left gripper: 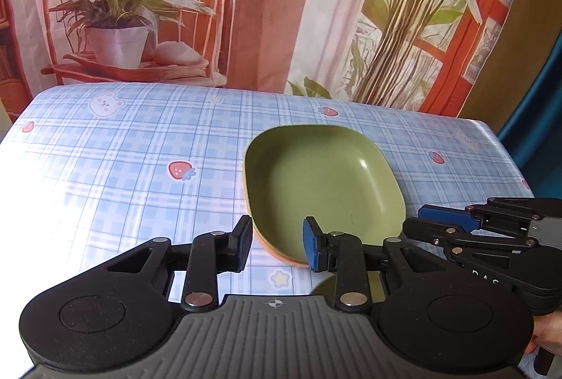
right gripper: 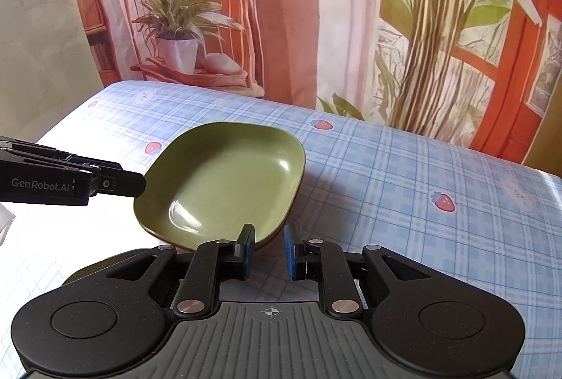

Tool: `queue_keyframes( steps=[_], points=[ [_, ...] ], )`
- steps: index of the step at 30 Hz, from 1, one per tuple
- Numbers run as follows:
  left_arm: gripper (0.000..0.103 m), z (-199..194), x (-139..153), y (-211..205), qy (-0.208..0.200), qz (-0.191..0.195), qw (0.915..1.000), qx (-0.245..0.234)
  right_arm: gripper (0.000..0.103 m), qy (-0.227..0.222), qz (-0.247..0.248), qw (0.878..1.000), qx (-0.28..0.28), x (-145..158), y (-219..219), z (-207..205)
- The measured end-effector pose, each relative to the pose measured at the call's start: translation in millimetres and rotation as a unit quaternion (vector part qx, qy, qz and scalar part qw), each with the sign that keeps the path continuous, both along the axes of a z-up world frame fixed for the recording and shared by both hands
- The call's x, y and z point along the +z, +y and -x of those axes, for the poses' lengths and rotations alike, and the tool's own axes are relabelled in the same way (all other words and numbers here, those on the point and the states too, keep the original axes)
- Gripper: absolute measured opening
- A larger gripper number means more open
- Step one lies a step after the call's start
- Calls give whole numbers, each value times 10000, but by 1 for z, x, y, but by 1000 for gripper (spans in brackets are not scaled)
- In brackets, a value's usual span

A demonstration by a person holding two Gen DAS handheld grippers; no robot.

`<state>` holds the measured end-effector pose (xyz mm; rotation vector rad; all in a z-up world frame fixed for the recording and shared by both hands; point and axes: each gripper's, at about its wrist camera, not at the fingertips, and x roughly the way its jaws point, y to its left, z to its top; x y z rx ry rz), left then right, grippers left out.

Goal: Organize plates and bowls
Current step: 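Open the left tool and move it to the other green plate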

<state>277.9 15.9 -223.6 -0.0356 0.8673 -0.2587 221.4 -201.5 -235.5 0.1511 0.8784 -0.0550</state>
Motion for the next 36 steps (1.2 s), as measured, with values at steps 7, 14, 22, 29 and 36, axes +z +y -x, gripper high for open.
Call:
queue_keyframes(
  steps=[7, 14, 22, 29, 36],
  points=[
    [34, 36, 1, 4, 166, 49, 9996, 232, 17, -53, -26, 9999, 87, 7, 9, 23],
    [34, 66, -1, 11, 301, 188, 9983, 462, 17, -1, -90, 9999, 129, 4, 11, 39],
    [34, 86, -3, 18, 468, 402, 9955, 716, 17, 21, -168, 9996, 222, 1, 16, 49],
    [43, 96, -7, 23, 621, 571, 9932, 803, 17, 52, -207, 9993, 295, -2, 18, 52],
    [43, 100, -16, 18, 803, 629, 9922, 723, 17, 120, -216, 9991, 330, -7, 21, 51]
  ],
)
